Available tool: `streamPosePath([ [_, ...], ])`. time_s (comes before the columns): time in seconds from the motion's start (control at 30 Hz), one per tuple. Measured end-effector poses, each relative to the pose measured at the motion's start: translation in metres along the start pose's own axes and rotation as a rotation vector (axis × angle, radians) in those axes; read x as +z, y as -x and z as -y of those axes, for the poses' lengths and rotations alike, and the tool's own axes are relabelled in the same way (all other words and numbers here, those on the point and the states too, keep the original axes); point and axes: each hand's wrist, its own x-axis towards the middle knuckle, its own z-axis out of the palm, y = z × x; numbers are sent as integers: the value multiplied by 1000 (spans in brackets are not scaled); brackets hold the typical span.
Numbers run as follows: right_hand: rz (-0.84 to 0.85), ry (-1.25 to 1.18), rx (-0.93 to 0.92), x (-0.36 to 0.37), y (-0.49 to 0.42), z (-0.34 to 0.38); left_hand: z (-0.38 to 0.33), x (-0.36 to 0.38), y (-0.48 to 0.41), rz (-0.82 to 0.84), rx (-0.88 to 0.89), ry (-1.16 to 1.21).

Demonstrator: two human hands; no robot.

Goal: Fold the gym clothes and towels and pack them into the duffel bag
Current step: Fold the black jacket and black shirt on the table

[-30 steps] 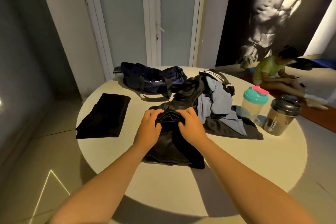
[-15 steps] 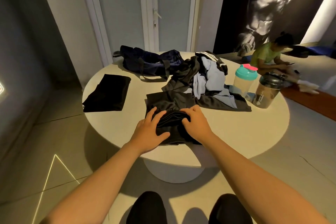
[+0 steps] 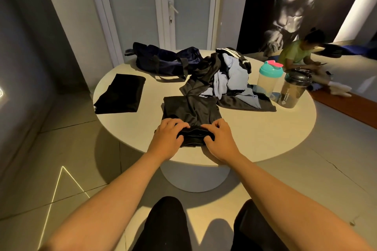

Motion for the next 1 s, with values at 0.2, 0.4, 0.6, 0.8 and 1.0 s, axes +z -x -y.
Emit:
streamPosePath([
  [0.2,-144,21,-17,-4,-3,2,-6,-3,3,35,-4,55],
  [0.4,-167,221,-91,-5,-45,22,-17,-16,-17,-140,-2,169],
  [0.6,402,319,301,12,-33,16,-19,-11,-53,269,-310,20],
  [0.8,407,330,393,9,-24,12,-14,5,-31,368,-463,-133],
  [1.0,63,144,274,9,-16,5,-19,4,-30,364,-476,-97],
])
